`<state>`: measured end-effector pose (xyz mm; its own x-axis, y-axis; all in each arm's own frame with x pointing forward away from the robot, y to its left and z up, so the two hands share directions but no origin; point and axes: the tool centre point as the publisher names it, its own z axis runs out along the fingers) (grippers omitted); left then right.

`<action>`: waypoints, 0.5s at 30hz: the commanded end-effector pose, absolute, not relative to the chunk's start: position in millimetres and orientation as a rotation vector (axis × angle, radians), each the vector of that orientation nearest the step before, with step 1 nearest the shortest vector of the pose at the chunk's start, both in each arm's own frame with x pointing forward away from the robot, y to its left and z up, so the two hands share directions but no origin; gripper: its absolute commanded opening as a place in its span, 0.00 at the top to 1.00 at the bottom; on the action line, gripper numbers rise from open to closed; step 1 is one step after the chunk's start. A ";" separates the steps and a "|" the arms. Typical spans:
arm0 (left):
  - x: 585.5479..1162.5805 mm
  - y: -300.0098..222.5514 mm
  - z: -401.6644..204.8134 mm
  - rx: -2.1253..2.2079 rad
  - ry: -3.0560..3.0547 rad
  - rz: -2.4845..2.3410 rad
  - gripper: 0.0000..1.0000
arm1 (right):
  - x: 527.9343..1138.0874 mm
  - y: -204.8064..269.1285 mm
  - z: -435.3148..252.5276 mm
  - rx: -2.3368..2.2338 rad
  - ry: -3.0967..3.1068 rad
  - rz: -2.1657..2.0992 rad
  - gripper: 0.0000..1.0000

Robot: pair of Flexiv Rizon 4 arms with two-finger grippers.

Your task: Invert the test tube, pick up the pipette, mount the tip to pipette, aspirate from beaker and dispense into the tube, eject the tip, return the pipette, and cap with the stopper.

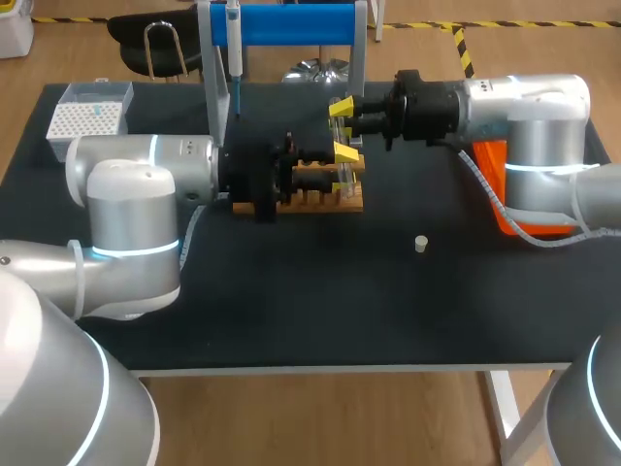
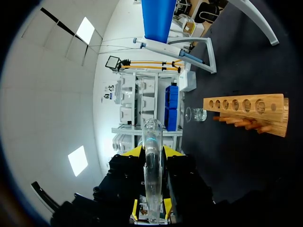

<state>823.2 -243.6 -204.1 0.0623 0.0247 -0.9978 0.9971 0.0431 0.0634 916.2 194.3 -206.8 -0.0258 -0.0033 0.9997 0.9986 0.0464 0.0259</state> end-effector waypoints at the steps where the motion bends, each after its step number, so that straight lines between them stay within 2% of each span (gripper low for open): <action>1: 822.3 -243.7 -204.5 1.221 1.200 -1.116 0.53 | 915.3 194.2 -206.0 -1.164 -1.249 -1.196 1.00; 12: 822.3 -245.3 -204.8 1.222 1.200 -1.114 0.54 | 915.3 194.2 -206.0 -1.164 -1.249 -1.196 1.00; 15: 822.3 -245.6 -204.9 1.223 1.200 -1.114 0.58 | 915.3 194.2 -206.0 -1.164 -1.249 -1.196 1.00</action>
